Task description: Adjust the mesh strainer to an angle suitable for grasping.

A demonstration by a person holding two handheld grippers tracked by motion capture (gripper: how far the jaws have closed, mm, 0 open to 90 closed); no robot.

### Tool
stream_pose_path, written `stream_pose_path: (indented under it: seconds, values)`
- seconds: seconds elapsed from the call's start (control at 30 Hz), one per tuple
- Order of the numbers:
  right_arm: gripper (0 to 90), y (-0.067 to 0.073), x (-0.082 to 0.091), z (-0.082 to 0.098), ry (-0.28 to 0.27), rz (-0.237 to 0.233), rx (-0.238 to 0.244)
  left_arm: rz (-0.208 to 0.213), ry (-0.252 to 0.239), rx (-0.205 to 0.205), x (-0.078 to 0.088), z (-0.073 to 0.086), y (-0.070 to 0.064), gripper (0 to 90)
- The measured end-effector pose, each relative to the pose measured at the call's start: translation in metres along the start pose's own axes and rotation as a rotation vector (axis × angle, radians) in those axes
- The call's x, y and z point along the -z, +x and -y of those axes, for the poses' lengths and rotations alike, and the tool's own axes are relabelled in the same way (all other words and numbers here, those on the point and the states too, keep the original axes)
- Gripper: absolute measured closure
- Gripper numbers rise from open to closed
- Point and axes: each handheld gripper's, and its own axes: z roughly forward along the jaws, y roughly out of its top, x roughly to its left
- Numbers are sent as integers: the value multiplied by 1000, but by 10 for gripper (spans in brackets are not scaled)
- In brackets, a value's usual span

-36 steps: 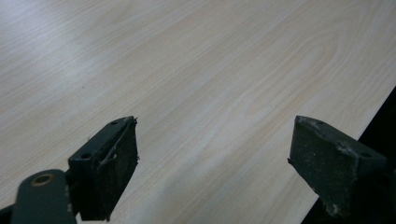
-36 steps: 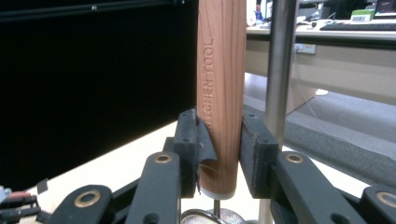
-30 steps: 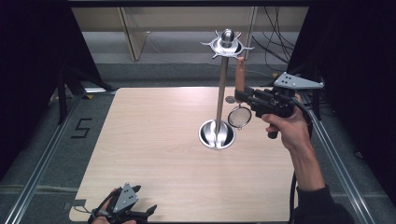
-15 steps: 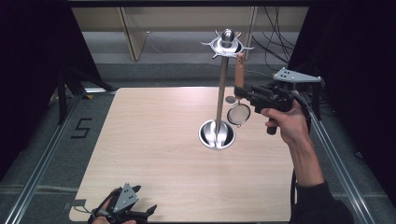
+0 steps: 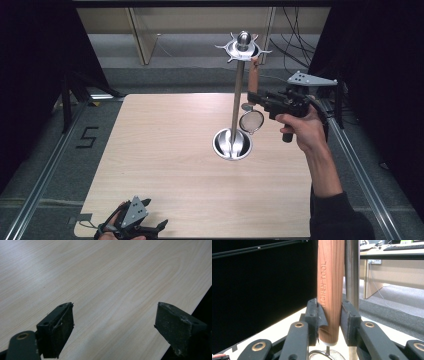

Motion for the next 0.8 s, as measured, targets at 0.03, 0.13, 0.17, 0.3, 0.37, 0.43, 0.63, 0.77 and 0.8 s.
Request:
stream_pose_path:
  seconds: [0.03,0.13,0.17,0.3,0.37,0.43,0.63,0.77,0.8]
  values:
    - [714,0,0,0,0,0,0,0,0,0,0,0,0,148]
    - [713,0,0,0,8,-1,-3,5,1,31,0,1,-3,148]
    - [708,0,0,1,10,5,-5,2,6,24,0,1,-2,148]
    - [696,-3,-2,4,2,6,-7,3,1,0,0,0,0,148]
    - [692,-2,-1,4,2,0,-15,2,2,15,0,0,-1,148]
    - [692,-2,-1,4,1,2,-10,3,-1,3,0,0,0,148]
    - [632,0,4,4,3,11,-18,3,0,0,0,0,0,148]
    - [620,3,9,6,-14,26,4,8,3,15,0,0,-1,148]
    - [614,5,11,6,-11,30,8,6,3,31,0,0,-2,148]
